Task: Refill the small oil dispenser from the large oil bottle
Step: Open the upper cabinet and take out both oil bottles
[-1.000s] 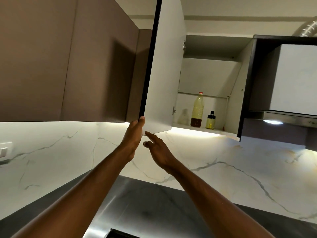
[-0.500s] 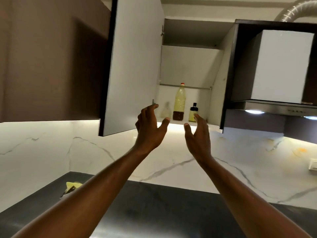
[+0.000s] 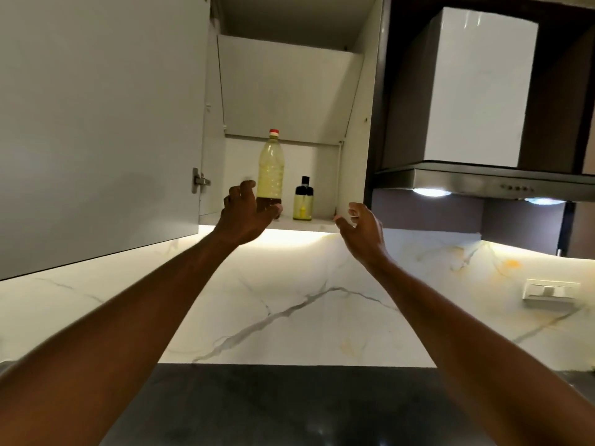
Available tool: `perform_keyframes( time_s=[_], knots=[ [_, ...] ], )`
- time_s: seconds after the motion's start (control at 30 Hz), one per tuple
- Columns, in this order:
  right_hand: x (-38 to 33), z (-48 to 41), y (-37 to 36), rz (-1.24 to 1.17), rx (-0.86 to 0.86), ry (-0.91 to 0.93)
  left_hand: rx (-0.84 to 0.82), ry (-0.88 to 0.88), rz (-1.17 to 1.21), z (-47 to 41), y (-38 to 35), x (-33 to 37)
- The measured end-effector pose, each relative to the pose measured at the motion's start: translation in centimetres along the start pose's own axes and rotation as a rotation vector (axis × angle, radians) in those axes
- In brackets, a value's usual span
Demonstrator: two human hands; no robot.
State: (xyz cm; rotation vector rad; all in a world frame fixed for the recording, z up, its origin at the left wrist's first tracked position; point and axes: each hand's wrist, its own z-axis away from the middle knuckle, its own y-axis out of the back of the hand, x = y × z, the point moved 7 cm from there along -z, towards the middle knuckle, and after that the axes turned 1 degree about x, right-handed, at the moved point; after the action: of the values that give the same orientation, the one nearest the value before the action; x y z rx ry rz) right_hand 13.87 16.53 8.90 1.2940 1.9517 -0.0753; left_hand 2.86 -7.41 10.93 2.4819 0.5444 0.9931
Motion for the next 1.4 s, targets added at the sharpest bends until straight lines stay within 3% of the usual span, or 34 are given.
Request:
perform_keyframes(
  time_s=[0.3,0.57,0.77,0.87,1.03,1.4],
  knots=[
    [3.5,-8.7,-6.4,-0.077,-0.121,-0.002,-0.060,0.133,0.046,-7.7,-5.9,-5.3],
    [5.7,-14.5,-13.6,0.102,-0.258,-0.058,-0.088,0.238,0.188,-14.5,-8.7,-9.9],
    [7.0,-19.2,-17.0,0.002,-0.291,-0.212,-0.298,0.318,0.325,-18.9,-11.1,-10.6],
    [7.8,-20.7,-18.0,-0.116,-0.288,-0.295,-0.246,0.314,0.409,-20.5,-12.0,-10.9],
    [8.4,-22.1,-19.0,-0.102,-0.229,-0.283,-0.173,0.278,0.500,-22.4,-13.3,-11.9],
    [5.9,-19.7,-15.0,-0.120,-0.067,-0.191,0.045,0.151,0.287,-18.5,-10.0,-9.7]
  ],
)
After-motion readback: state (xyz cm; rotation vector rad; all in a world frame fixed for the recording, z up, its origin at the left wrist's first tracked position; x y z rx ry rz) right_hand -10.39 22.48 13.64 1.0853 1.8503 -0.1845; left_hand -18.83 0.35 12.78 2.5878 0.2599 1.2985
